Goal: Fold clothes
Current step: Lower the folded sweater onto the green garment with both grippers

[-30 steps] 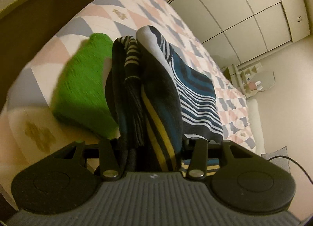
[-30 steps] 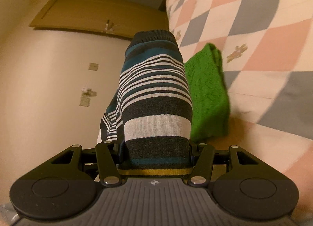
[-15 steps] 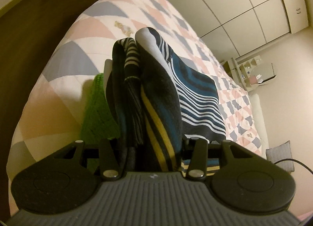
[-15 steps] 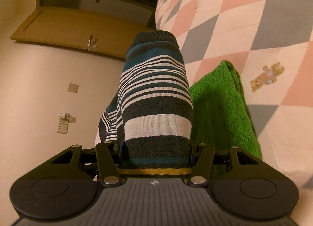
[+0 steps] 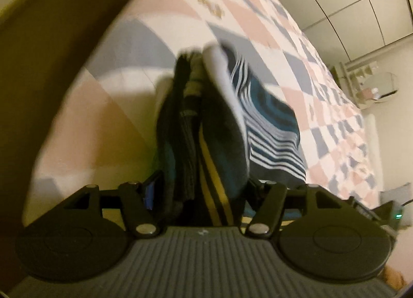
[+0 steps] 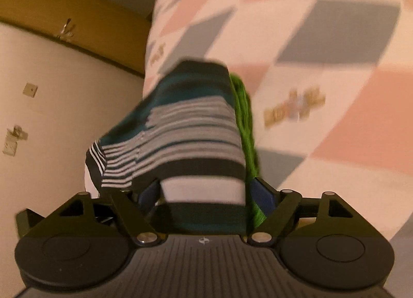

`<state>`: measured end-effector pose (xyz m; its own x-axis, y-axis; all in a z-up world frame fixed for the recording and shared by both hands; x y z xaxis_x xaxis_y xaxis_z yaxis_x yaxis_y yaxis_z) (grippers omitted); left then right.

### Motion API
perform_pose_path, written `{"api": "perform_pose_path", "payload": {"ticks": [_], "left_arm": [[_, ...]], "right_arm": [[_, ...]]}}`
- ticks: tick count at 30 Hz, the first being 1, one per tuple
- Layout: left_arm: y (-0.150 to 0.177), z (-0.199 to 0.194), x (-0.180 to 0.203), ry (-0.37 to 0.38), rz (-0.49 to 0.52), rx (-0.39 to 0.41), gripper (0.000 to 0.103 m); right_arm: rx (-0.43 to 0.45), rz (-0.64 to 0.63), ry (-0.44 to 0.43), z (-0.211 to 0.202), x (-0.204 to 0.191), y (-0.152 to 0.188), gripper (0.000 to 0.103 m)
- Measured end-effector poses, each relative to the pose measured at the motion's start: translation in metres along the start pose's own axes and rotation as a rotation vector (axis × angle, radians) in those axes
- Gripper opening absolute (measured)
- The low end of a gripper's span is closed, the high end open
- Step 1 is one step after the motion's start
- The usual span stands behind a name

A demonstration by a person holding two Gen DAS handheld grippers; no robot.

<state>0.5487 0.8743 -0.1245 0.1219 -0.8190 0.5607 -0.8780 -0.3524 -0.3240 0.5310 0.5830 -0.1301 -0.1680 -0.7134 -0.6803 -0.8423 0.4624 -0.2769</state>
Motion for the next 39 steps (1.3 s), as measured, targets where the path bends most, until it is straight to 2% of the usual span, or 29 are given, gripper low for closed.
{"api": "perform_pose_path", "payload": {"ticks": [3, 4, 5, 7, 10, 14, 16, 20, 23, 26, 27, 29, 30, 31, 33, 37, 39], "left_arm": [[-0.007, -0.034, 0.014, -0.044, 0.04, 0.09, 0.037], [-0.01, -0.044, 0.021, -0.055, 0.057, 0.12, 0.028], [-0.016, -0.048, 0.031, -0.062, 0.092, 0.145, 0.025], [-0.026, -0.055, 0.051, -0.077, 0.164, 0.193, 0.017], [-0.045, -0.042, 0.078, -0.077, 0.239, 0.236, 0.015], [-0.057, -0.006, 0.075, -0.104, 0.254, 0.24, 0.015], [-0.058, 0.017, 0.05, -0.149, 0.195, 0.222, 0.011], [-0.049, 0.035, -0.005, -0.074, -0.012, 0.252, 0.009], [-0.044, 0.035, -0.019, -0.045, -0.036, 0.277, 0.009], [-0.044, 0.032, -0.027, -0.016, -0.076, 0.281, 0.008], [-0.045, 0.028, -0.027, -0.017, -0.098, 0.283, 0.005], [-0.047, 0.015, -0.023, -0.008, -0.132, 0.301, 0.002], [-0.046, 0.006, -0.016, 0.007, -0.134, 0.321, 0.002], [-0.045, -0.004, -0.01, 0.022, -0.134, 0.34, 0.006], [-0.037, -0.025, 0.007, 0.052, -0.101, 0.359, 0.006], [-0.01, -0.051, 0.034, 0.085, -0.023, 0.338, 0.007], [0.008, -0.049, 0.035, 0.035, 0.026, 0.308, 0.007]], "right_arm": [[0.09, -0.08, 0.05, -0.019, -0.007, -0.017, 0.078], [0.112, -0.101, 0.053, -0.021, -0.01, -0.026, 0.074], [0.132, -0.121, 0.056, -0.023, -0.012, -0.034, 0.07], [0.174, -0.162, 0.06, -0.027, -0.018, -0.051, 0.046], [0.151, -0.228, 0.039, -0.015, -0.036, -0.068, 0.025], [0.123, -0.26, 0.028, 0.01, -0.049, -0.077, 0.024], [0.093, -0.247, 0.022, 0.024, -0.047, -0.077, 0.024], [0.021, -0.203, 0.022, 0.051, -0.029, -0.069, 0.021], [0.008, -0.102, -0.041, 0.058, -0.017, -0.066, 0.021], [0.0, -0.078, -0.063, 0.053, -0.019, -0.069, 0.021], [-0.002, -0.07, -0.07, 0.052, -0.02, -0.07, 0.022], [0.003, -0.07, -0.08, 0.043, -0.023, -0.071, 0.03], [0.019, -0.092, -0.078, 0.034, -0.027, -0.071, 0.038], [0.03, -0.12, -0.086, 0.025, -0.032, -0.069, 0.041], [0.047, -0.169, -0.112, 0.005, -0.037, -0.06, 0.041], [0.028, -0.233, -0.163, -0.033, -0.046, -0.033, 0.041], [-0.003, -0.287, -0.181, -0.045, -0.052, -0.014, 0.04]]}}
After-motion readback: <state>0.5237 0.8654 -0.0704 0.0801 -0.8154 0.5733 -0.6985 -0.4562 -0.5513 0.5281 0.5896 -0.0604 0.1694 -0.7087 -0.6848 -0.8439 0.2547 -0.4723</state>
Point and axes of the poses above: each gripper's, at about its wrist camera, not at the fingertips, and z roughly the way its jaws point, x to its right, y to its underside, the point moved 7 cm from there along z, roughly the way its jaws point, and after that the axes turned 2 degrees about x, right-handed, at the moved point
